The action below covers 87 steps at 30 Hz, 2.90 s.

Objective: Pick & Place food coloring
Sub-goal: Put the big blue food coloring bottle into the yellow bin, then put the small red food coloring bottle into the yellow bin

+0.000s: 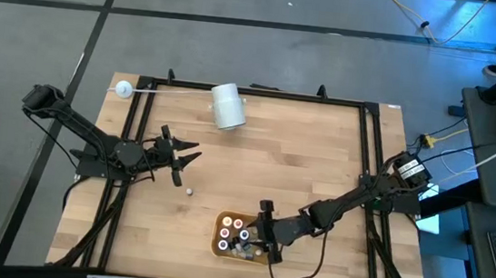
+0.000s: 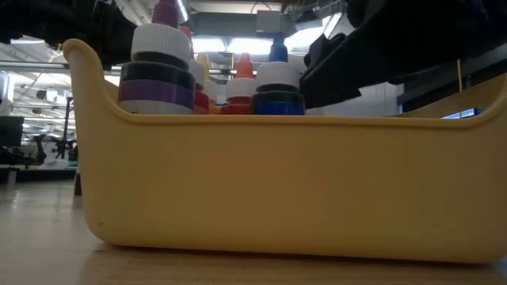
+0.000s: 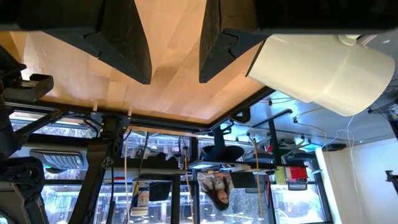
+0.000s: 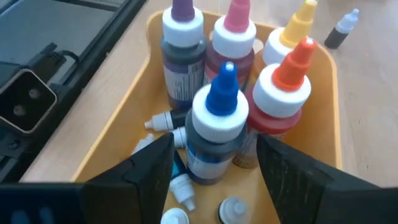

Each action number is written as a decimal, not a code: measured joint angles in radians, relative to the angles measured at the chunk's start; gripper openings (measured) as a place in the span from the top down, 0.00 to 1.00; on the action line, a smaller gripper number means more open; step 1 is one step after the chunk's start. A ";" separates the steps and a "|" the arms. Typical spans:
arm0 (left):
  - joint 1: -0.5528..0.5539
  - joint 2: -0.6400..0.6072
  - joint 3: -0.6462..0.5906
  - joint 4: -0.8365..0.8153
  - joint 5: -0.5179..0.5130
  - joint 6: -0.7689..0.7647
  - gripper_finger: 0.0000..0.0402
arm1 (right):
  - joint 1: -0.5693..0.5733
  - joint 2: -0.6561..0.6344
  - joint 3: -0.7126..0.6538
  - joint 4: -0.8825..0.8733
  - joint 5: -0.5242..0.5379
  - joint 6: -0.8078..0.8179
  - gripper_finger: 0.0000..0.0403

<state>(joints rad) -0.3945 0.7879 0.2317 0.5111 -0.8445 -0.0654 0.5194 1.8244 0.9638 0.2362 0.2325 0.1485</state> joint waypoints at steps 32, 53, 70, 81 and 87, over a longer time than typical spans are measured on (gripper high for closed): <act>0.000 0.000 0.000 0.000 0.000 0.000 0.68 | 0.000 0.021 0.001 0.103 0.061 -0.022 0.72; 0.000 0.000 0.000 -0.023 0.000 0.000 0.68 | 0.002 -0.007 0.002 0.003 0.160 0.029 0.68; 0.000 0.000 0.000 -0.022 0.000 -0.020 0.68 | 0.002 -0.006 0.000 -0.007 0.129 0.028 0.50; 0.000 0.000 0.000 -0.022 0.000 -0.019 0.68 | 0.002 -0.094 0.000 -0.067 0.141 -0.026 0.40; 0.000 0.000 0.000 -0.021 0.001 -0.037 0.68 | 0.002 -0.193 0.000 -0.208 0.200 -0.048 0.40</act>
<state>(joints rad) -0.3944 0.7879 0.2317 0.4900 -0.8436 -0.1025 0.5217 1.6310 0.9642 0.0278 0.4328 0.1008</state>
